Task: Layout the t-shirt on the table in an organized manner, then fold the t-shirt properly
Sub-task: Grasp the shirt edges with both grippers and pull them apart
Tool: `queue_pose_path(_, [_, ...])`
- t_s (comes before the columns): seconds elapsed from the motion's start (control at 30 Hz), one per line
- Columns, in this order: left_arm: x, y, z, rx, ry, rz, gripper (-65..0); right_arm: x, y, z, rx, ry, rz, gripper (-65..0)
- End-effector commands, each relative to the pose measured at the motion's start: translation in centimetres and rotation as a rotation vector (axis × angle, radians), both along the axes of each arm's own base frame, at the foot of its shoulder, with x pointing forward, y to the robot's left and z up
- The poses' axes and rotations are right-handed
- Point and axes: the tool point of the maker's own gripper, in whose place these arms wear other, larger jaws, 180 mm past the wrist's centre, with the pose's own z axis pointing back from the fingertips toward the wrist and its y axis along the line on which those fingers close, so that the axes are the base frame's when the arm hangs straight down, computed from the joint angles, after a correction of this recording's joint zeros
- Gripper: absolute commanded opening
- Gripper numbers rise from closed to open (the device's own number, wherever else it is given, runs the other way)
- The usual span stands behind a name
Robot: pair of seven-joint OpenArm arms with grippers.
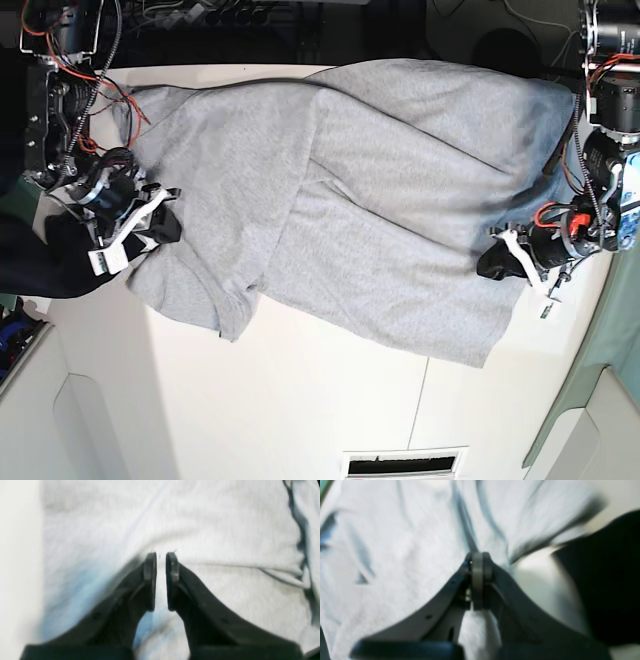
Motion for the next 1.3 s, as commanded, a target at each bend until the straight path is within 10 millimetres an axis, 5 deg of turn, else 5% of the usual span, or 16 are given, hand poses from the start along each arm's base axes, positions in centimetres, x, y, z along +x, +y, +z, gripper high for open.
queue_pose_path(0.0, [2.1,0.1,1.6,-0.012,-0.059,0.025,-57.8,0.9,0.2,0.7,-0.001,-0.033,0.017,-65.0])
queue_pose_path(0.13, [3.5,-2.0,-0.8,-0.012,-0.008,0.03,-57.7,-1.6,0.9,-2.1,-0.07,0.052,0.084,-65.0])
queue_pose_path(0.2, [4.1,-1.6,-1.9,0.022,0.021,0.065,-57.7,-2.6,0.5,-2.8,-0.077,0.078,0.081,-65.0])
queue_pose_path(0.37, [3.8,2.7,-4.2,0.154,0.088,0.163,-57.7,-5.5,-3.0,-4.1,-0.103,0.135,0.02,-65.0])
queue_pose_path(0.53, [3.3,8.0,-3.7,0.238,0.106,0.265,-57.7,-7.5,-6.4,-3.5,-0.057,0.169,-0.068,-65.0])
queue_pose_path(0.77, [2.5,11.7,-2.7,0.268,0.126,0.31,-57.7,-10.4,-6.7,-2.4,-0.009,0.182,-0.075,-65.0])
queue_pose_path(0.87, [2.2,11.4,-2.7,0.243,0.145,0.302,-57.7,-9.8,-5.7,-0.6,0.024,0.121,-0.062,-65.0])
queue_pose_path(1.0, [2.3,8.6,-1.9,0.125,0.157,0.202,-57.7,-6.9,-4.6,3.1,0.026,-0.001,-0.027,-65.0])
queue_pose_path(1.1, [3.1,5.8,0.2,0.031,0.117,0.098,-57.7,-3.9,-4.7,5.0,-0.002,-0.074,-0.025,-65.0])
queue_pose_path(1.27, [4.6,3.9,3.9,-0.014,0.036,0.026,-57.7,1.0,-5.3,6.6,-0.06,-0.143,-0.065,-65.0])
